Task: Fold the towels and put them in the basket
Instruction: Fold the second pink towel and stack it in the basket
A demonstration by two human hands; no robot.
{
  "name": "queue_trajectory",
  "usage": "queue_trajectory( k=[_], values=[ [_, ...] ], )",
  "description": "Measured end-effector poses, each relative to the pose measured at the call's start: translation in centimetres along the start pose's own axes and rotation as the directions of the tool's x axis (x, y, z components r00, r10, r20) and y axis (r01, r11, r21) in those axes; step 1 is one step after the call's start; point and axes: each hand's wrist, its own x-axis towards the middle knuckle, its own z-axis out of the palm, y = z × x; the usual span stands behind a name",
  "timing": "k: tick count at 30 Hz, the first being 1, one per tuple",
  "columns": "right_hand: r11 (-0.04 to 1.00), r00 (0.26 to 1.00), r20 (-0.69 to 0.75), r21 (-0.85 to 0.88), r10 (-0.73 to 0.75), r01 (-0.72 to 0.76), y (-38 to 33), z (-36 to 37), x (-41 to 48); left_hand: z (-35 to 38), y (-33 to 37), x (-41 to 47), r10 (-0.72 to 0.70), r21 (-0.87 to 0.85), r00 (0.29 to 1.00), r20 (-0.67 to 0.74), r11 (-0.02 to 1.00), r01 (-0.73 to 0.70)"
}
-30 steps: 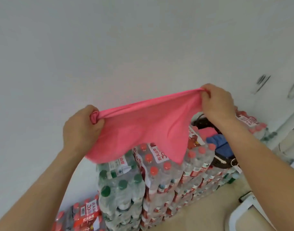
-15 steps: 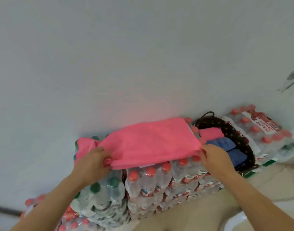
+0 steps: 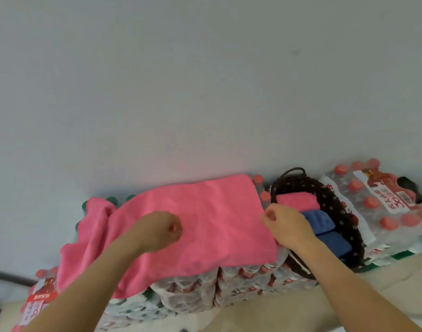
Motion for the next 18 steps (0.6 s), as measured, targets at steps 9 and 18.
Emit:
queue_trajectory(
  k=[9,18],
  values=[
    [0.951,0.955,-0.104,0.169,0.278,-0.259,-1.3,3.5,1.3,-0.3,7.4,11.8,0.116,-0.239,0.936,-0.332,0.95,-0.202],
    [0.914,0.935,-0.031,0.224,0.354,-0.339,-0.8,3.3,2.0,1.5,10.8,19.3,0.026,-0.135,0.945,-0.326,0.988,-0.073]
  ],
)
